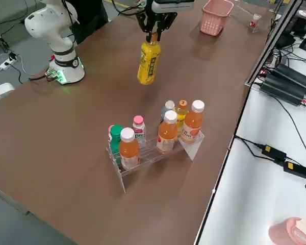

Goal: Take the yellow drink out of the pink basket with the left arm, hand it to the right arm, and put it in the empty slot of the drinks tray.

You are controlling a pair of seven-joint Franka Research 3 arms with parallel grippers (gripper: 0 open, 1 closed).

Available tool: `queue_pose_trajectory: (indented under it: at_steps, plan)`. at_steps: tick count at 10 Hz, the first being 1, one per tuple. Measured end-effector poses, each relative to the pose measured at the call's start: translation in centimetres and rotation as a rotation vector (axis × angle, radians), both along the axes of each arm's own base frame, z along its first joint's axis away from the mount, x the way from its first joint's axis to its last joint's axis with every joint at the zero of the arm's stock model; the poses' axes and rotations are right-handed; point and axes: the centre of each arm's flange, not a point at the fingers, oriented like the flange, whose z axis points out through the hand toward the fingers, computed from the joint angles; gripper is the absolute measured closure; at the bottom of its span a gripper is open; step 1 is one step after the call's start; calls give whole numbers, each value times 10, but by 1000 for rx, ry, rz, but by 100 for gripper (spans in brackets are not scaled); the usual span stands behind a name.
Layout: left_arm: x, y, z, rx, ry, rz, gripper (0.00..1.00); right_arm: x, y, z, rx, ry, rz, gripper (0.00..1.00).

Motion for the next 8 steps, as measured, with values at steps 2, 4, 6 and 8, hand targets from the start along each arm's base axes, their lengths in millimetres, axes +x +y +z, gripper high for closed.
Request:
queue_pose_trajectory:
  at_steps: [2,4,6,8]
  plan:
    - [0,1,0,0,0,2,0,-1,-12,3,-1,-9,-11,66]
    - [0,3,0,3,-1,-11,0,-4,-47,10,-4,-43,1,66]
    - [0,4,0,5,-2,-22,0,0,-92,5,-12,-78,-6,66]
    - [0,4,0,5,-2,-22,0,12,-122,-11,-21,-102,-21,66]
